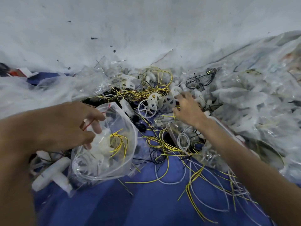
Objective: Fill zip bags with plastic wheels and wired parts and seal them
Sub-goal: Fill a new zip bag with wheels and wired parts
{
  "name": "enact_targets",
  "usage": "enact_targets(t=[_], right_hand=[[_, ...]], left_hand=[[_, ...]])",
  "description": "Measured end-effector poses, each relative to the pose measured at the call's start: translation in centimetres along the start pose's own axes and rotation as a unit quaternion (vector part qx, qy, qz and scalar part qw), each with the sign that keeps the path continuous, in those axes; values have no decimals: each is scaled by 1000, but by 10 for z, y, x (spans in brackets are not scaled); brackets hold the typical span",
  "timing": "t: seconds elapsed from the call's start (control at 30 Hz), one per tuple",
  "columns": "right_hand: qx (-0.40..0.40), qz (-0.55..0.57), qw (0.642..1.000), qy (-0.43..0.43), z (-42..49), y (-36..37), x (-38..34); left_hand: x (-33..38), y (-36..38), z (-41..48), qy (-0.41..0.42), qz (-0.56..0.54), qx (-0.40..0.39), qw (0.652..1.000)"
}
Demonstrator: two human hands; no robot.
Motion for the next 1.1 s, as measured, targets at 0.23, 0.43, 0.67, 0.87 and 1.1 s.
enact_targets(t=[0.23, 0.43, 0.67, 0.87, 1.1], right_hand=[[-141, -201, 969, -39, -48, 29, 1], [-91, -189, 977, -41, -45, 24, 7], [36, 106, 991, -73, -43, -20, -8], [60, 359, 929, -65, -42, -42, -37], [-177, 332, 926, -32, -53, 14, -76]], left_hand=[[-5, -5, -5, 9, 48, 31, 998], [-3, -6, -8, 77, 75, 52, 993], [3, -10, -4, 94, 75, 56, 991], [57, -13, -4, 126, 4, 77, 989], [74, -31, -6, 173, -36, 184, 967]])
Point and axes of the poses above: each hand's wrist, its own z-axis towards the middle knuckle, its own y-axis out of the palm, x = y × z, the point moved 9 cm from there along z, towards the middle knuckle, and after that the axes turned 8 degrees about z, right-handed, at the moved point
